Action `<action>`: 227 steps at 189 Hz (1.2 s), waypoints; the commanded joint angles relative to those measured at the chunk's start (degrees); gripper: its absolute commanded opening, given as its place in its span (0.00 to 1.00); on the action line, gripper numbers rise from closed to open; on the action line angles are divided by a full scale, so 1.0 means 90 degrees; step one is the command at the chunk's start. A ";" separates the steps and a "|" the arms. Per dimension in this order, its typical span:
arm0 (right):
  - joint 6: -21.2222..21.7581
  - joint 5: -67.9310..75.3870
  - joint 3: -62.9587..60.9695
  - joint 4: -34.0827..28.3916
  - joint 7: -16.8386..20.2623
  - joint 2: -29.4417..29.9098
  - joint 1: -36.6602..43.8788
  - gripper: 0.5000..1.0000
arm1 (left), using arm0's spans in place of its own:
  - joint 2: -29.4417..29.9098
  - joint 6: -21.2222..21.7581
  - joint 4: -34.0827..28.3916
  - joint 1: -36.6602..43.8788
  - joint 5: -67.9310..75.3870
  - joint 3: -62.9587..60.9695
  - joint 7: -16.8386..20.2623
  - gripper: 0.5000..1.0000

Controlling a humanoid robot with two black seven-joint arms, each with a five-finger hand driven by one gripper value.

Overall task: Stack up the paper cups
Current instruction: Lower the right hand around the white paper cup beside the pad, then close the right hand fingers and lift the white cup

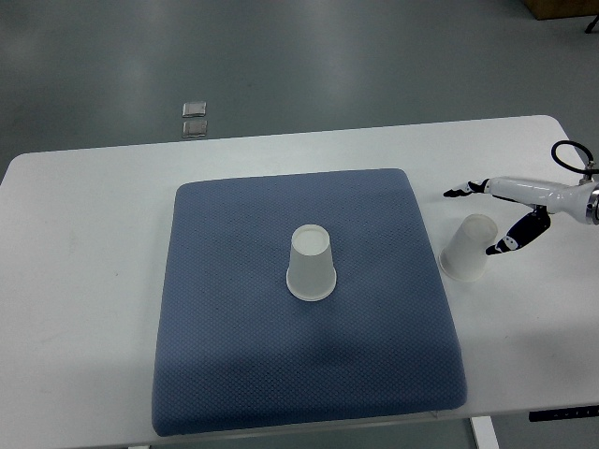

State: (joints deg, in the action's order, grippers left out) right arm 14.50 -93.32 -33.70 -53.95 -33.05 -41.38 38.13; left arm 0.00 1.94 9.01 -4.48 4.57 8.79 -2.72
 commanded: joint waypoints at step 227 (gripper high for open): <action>-0.0517 -0.0011 0.0629 0.0233 -0.0019 0.0018 0.0149 0.16 | 0.0000 -0.0001 -0.0005 0.0000 0.0000 0.0000 -0.0001 1.00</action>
State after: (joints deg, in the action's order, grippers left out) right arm 9.84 -93.43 -27.95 -51.85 -33.22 -41.05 39.38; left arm 0.00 1.92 8.99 -4.48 4.58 8.79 -2.72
